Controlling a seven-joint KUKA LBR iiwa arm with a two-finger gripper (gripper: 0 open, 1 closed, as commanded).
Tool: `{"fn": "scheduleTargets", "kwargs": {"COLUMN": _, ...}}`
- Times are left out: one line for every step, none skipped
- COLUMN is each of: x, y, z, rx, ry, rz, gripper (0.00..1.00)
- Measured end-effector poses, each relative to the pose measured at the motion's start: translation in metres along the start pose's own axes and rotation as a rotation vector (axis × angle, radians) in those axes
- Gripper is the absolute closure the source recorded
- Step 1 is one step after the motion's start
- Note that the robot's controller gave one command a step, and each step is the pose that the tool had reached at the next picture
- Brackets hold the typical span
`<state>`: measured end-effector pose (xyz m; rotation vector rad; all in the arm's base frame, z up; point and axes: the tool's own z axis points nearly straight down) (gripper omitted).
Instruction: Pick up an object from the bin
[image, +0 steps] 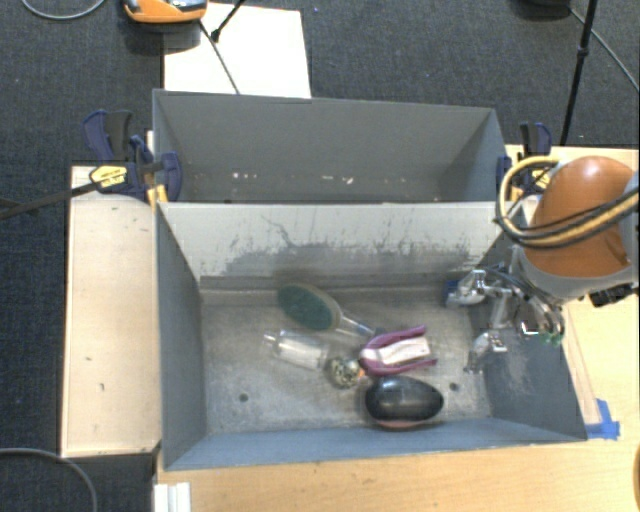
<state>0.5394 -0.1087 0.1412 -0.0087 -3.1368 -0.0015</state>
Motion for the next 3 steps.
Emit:
{"fn": "scheduleTargets", "kwargs": {"x": -0.037, "y": 0.072, "z": 0.068, "rx": 0.002, "ry": -0.008, "rz": -0.186, "gripper": 0.00}}
{"fn": "scheduleTargets", "kwargs": {"x": -0.039, "y": 0.071, "z": 0.065, "rx": 0.003, "ry": -0.022, "rz": -0.187, "gripper": 1.00}}
{"fn": "scheduleTargets", "kwargs": {"x": -0.029, "y": 0.069, "z": -0.098, "rx": 0.004, "ry": -0.014, "rz": -0.403, "gripper": 1.00}}
